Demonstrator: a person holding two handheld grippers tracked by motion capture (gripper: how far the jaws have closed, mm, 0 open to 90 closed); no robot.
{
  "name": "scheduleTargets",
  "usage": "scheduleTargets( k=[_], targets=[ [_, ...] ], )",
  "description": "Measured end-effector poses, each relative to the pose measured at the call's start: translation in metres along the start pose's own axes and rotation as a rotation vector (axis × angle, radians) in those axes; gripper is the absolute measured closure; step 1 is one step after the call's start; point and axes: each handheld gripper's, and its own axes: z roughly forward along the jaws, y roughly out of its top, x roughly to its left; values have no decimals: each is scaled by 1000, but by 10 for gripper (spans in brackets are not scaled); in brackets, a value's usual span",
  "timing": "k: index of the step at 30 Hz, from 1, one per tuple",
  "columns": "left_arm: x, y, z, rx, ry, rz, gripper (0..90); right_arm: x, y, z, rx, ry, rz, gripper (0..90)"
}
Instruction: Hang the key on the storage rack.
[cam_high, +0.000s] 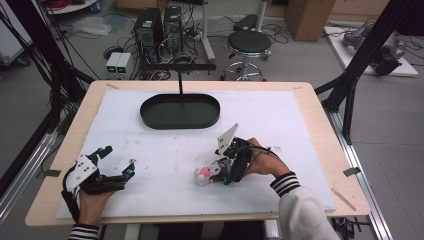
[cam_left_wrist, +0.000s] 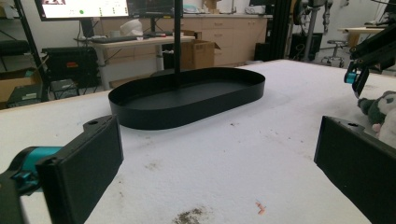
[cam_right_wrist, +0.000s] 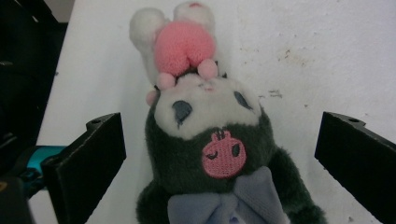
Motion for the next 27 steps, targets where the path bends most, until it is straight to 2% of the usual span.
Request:
scheduleTargets(
  k=[13,17,19,22,27],
  targets=[
    [0,0,0,1,1,3,17,2,0,11,49,10,-45,14],
    [0,0,0,3,0,6,17,0,1,12,78,28,-45,257],
    [0,0,0,3,-1,7,17,1,1,11,78,40,-57,324],
    [0,0,0,2,-3,7,17,2,2,10,81,38,-56,369],
    [-1,0,0,-2,-3,12,17,2,1,10,82,39,-39,395]
  ],
)
